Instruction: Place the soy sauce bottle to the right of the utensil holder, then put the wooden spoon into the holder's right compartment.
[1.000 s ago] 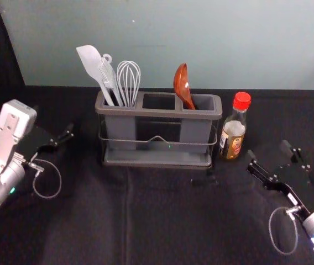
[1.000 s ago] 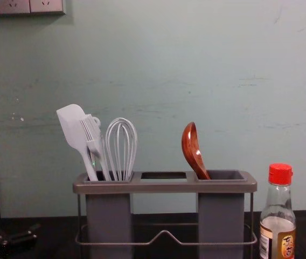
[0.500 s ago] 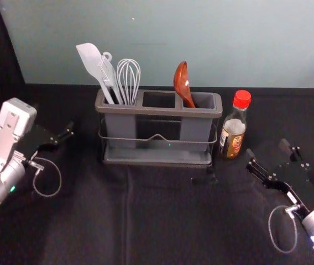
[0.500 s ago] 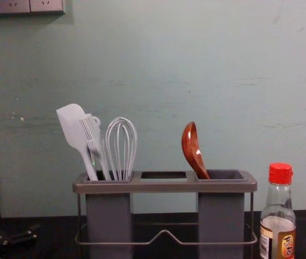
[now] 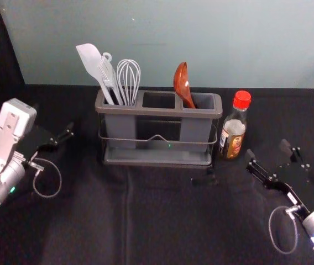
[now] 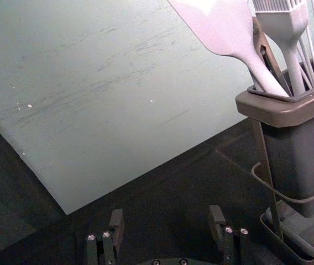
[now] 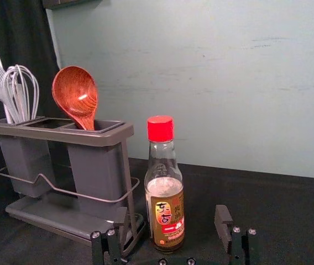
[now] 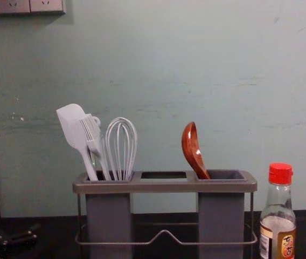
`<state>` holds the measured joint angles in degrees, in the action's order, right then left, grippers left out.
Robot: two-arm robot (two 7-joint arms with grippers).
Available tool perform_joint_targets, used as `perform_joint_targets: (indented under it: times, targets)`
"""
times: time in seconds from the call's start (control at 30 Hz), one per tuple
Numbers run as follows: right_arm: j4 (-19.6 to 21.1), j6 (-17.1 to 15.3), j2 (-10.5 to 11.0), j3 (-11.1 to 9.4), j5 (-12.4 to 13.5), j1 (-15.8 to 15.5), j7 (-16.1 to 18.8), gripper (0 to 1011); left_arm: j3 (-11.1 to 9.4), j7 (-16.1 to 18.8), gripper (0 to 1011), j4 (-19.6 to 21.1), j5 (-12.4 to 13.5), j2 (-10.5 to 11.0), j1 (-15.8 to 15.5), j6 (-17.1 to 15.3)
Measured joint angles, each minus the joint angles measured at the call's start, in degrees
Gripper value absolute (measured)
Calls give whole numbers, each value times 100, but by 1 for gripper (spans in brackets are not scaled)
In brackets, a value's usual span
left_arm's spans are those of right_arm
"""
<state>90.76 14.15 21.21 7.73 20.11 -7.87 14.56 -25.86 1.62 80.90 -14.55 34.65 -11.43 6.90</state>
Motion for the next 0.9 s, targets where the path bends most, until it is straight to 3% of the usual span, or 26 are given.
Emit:
perform_joint_targets:
  times: [0.9]
  targets:
    - [1,6,2,0,1,-2,-10,1004,0,0,1005,0,0,0,0,0]
